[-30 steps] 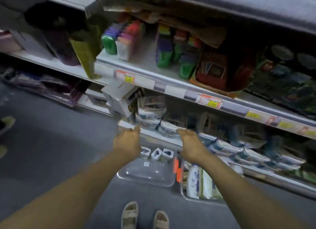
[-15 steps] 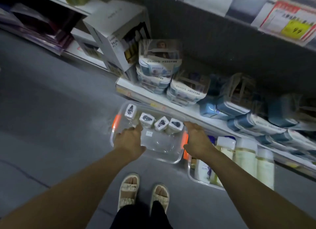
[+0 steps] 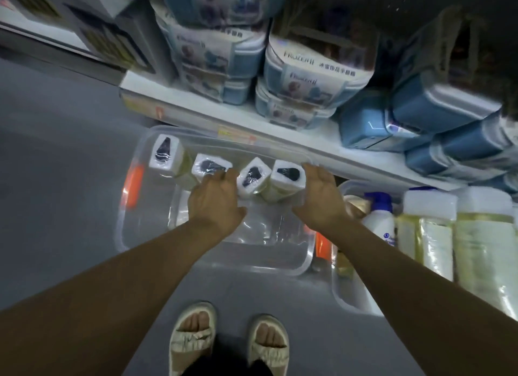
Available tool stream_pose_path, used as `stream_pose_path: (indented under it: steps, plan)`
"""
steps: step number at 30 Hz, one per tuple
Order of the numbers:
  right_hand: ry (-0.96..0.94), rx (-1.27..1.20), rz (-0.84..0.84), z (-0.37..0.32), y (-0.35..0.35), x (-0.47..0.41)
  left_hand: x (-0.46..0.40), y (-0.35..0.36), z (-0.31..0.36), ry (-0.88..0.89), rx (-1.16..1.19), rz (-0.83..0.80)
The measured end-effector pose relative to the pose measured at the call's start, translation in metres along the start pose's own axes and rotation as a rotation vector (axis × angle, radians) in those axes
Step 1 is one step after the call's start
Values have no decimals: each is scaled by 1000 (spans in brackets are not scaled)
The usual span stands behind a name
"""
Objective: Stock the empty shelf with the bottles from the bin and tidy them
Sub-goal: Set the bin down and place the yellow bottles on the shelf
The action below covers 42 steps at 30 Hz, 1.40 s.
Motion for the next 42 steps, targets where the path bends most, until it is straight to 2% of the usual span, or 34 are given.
stream_pose_path:
  steps: [4, 10, 16, 18, 22, 24, 27, 30, 35, 42]
  plan:
    - [-27, 57, 86, 18, 19, -33, -27, 19, 0, -14, -11, 109]
    - [-154, 336, 268, 17, 22, -58, -46, 35, 7, 22, -54, 206]
    - [-290, 226, 340, 19, 21, -66, -61, 38, 15, 62, -124, 239]
    - [-274, 111, 324, 24, 17, -64, -65, 41, 18, 69, -136, 206]
    - [-219, -406, 260, 31, -10, -58, -71, 43, 20, 62, -169, 157]
    - [-208, -550, 224, 29, -27, -56, -72, 42, 18, 48, -125, 149]
    - [-182, -736, 166, 30, -49, -55, -69, 35, 16, 41, 29, 150]
    - [-175, -962, 94, 33, -71, -47, -59, 25, 25, 123, 248, 99]
    - [-142, -1278, -158, 21, -92, -23, -32, 8, 47, 207, 509, -107]
    - [-141, -1430, -368, -20, -97, -11, -3, -8, 70, 236, 950, -433]
Point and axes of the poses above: each hand's wrist, its own x-axis away from the middle knuckle, its own y-axis out of the palm, z = x × y, the point moved 10 cm from there along -x, towards the middle knuckle, and after that the axes turned 13 degrees about -x, right-handed, at the moved point
